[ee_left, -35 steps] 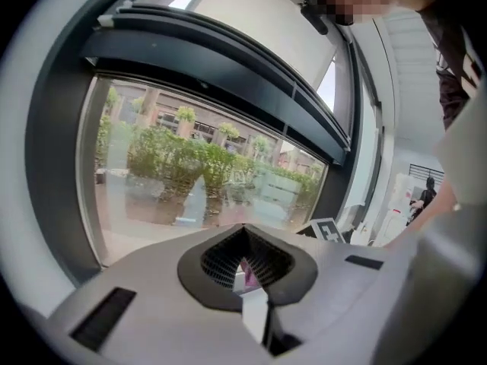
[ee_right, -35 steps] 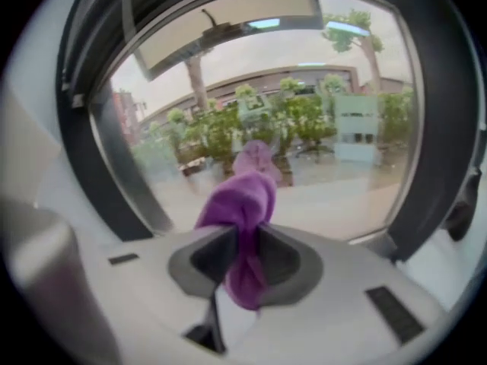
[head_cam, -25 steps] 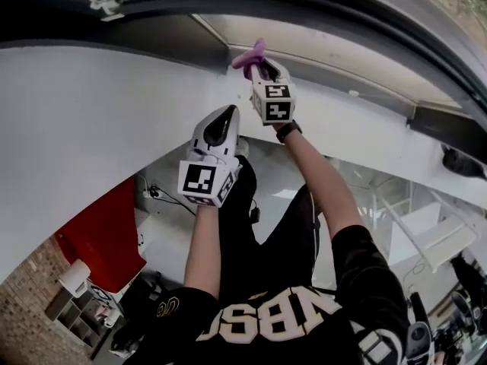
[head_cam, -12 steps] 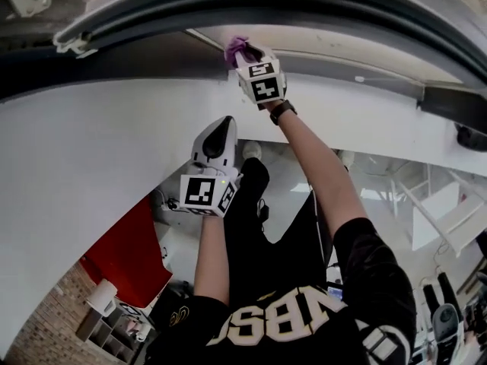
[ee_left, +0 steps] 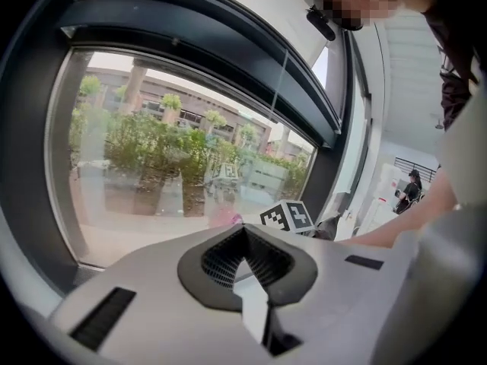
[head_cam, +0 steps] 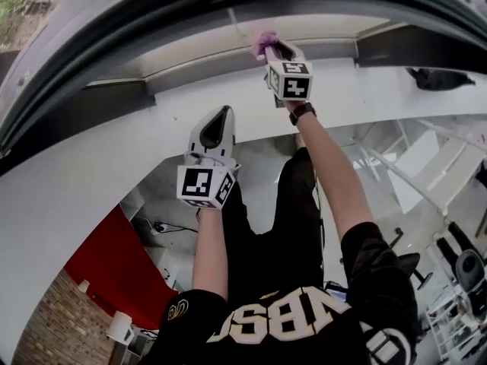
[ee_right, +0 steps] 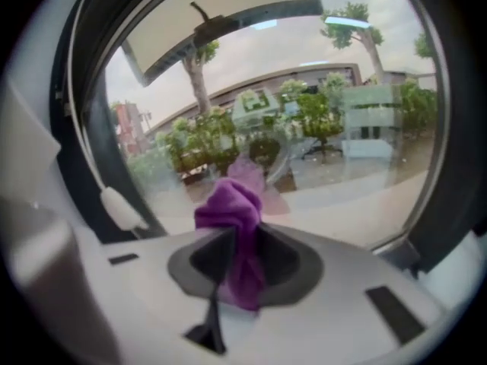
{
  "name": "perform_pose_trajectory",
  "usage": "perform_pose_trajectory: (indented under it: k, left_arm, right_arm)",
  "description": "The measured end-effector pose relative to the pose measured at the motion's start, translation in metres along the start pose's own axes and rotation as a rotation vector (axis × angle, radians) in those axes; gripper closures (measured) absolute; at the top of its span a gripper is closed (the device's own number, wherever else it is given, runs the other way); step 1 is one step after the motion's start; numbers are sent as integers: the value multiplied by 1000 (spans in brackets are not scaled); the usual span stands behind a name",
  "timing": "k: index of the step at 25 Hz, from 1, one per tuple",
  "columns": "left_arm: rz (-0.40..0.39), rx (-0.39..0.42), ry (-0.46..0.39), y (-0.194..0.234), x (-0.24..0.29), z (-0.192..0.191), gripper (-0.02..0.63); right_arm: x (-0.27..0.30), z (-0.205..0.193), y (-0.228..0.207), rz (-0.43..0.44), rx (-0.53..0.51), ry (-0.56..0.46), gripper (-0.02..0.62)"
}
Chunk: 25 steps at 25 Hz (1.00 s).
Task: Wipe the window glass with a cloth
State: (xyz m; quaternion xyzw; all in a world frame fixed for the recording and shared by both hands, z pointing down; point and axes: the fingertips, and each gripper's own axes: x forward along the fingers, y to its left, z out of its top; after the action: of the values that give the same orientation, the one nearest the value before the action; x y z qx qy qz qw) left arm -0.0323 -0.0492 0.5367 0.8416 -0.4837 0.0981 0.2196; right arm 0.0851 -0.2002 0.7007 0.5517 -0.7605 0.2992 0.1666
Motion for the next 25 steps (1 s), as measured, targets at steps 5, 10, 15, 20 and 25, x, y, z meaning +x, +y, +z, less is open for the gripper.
perform_pose_trajectory:
  k: [5, 10, 15, 20, 25]
  left_arm:
    - [-36, -6, -2, -62, 46, -9, 583]
    - [-37, -41, -14, -103, 75, -17, 583]
    - [-36, -57, -37, -117, 90, -16, 583]
    - [48, -104, -55, -79, 72, -26, 583]
    - [201, -108, -29, -12, 15, -36, 583]
  right_arm:
    - [-33, -1, -140, -183, 237, -6, 508]
    - [-55, -2, -235, -323, 310, 21, 508]
    - [-75, 1, -292, -474, 396, -33, 508]
    - [-68, -8, -261, -421, 327, 1, 508]
    - [-34, -56, -113, -176, 144, 113, 508]
